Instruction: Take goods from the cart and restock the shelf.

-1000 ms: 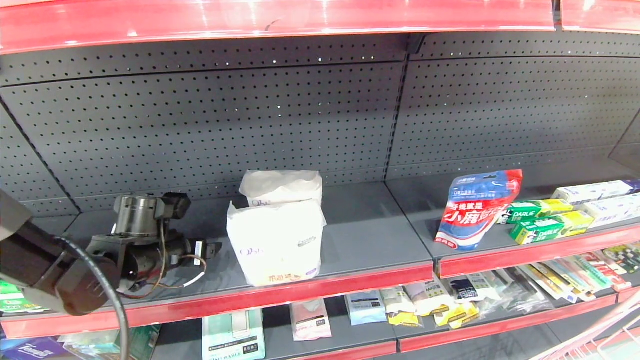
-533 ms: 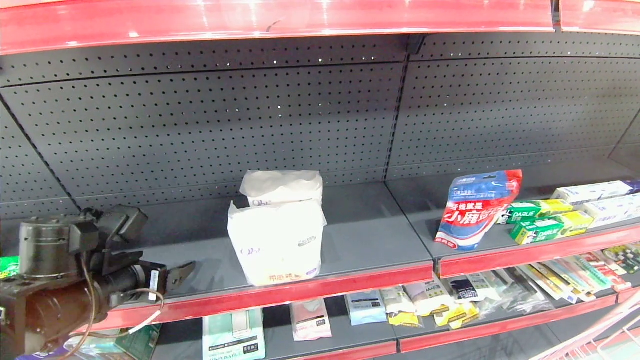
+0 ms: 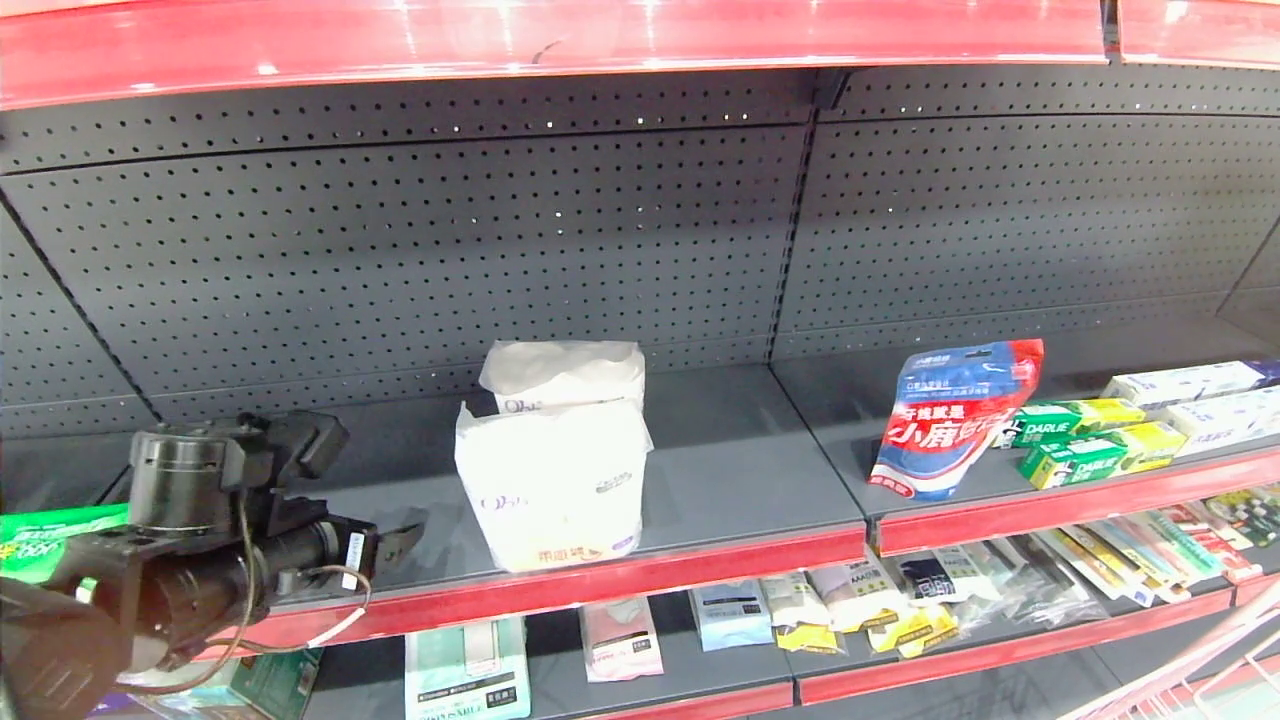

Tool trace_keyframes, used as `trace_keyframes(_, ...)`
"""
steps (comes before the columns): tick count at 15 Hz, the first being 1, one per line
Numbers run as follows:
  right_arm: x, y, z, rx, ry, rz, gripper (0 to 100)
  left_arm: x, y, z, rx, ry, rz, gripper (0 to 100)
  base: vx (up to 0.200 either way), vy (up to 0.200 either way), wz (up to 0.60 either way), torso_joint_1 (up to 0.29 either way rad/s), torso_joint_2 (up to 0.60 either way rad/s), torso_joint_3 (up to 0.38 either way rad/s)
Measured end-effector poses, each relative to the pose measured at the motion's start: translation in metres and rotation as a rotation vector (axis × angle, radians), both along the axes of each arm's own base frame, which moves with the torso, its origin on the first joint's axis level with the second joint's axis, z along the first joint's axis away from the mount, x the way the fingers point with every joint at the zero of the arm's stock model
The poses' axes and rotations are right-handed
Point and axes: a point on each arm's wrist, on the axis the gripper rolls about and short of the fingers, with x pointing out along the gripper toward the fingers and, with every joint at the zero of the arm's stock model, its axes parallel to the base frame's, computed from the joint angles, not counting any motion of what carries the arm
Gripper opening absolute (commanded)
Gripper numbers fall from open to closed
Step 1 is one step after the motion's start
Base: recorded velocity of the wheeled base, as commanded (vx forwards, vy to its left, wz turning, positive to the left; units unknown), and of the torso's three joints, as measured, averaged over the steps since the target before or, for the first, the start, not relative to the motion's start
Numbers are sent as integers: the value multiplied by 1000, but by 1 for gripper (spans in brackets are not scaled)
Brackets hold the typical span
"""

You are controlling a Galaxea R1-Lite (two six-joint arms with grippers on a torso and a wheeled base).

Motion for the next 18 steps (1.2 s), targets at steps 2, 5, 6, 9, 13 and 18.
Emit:
trace_keyframes(2, 0, 0, 0, -4, 0, 0, 100, 13, -9, -9, 2, 25, -17, 100, 0, 0, 0, 0, 0, 0)
trace_keyframes(5, 0, 0, 0, -4, 0, 0, 100, 28, -21, -20, -3, 53, -24, 100, 0, 0, 0, 0, 0, 0)
trace_keyframes(6, 0, 0, 0, -5, 0, 0, 100, 32, -24, -23, 2, 58, -20, 100, 0, 0, 0, 0, 0, 0)
trace_keyframes(9, 0, 0, 0, -5, 0, 0, 100, 39, -27, -28, 9, 69, -18, 100, 0, 0, 0, 0, 0, 0)
trace_keyframes(13, 0, 0, 0, -5, 0, 0, 100, 48, -29, -32, 16, 67, -7, 100, 0, 0, 0, 0, 0, 0)
trace_keyframes(18, 0, 0, 0, -5, 1, 0, 100, 54, -33, -32, 14, 58, -14, 100, 0, 0, 0, 0, 0, 0)
